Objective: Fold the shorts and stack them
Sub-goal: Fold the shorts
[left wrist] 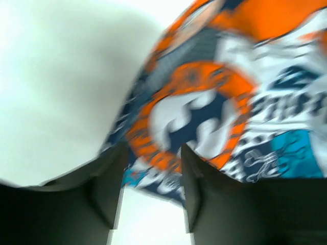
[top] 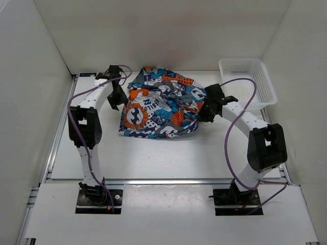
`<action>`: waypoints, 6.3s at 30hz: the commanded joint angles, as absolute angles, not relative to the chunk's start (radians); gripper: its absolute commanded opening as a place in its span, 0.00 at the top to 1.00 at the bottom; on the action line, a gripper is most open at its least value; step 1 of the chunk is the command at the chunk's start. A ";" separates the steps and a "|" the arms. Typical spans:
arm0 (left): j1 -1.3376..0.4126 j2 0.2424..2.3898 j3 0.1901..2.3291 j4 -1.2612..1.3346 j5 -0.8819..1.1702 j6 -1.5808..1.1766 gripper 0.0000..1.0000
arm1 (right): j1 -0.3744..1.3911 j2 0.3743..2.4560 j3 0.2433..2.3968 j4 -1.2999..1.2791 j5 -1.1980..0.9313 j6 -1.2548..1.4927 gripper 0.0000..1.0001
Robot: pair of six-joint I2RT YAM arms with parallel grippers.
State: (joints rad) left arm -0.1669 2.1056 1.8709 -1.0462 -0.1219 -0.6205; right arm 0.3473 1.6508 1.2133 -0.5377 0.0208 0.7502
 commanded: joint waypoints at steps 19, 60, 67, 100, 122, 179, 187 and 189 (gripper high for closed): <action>-0.156 2.058 1.508 -0.945 -0.011 -0.560 0.55 | 0.360 1.666 1.167 -0.549 0.021 0.724 1.00; -0.204 2.054 1.483 -0.980 -0.071 -0.534 0.29 | 0.360 1.666 1.149 -0.540 -0.017 0.726 1.00; -0.204 2.065 1.453 -0.959 -0.051 -0.534 0.63 | 0.360 1.666 1.140 -0.540 -0.017 0.726 1.00; -0.204 1.901 1.434 -1.002 -0.072 -0.584 0.87 | 0.360 1.648 1.131 -0.540 0.003 0.716 1.00; -0.204 1.934 1.427 -0.980 -0.127 -0.618 0.64 | 0.360 1.647 1.131 -0.540 0.003 0.716 1.00; -0.031 1.215 0.921 -1.032 0.086 -0.724 0.73 | 0.321 0.976 0.842 -0.723 0.132 0.759 0.64; -0.167 1.336 0.830 -0.896 0.137 -0.798 0.00 | 0.321 0.917 0.735 -0.723 0.037 0.799 0.65; -0.207 1.385 0.830 -0.868 0.137 -0.816 0.00 | 0.321 0.917 0.724 -0.723 0.012 0.819 0.47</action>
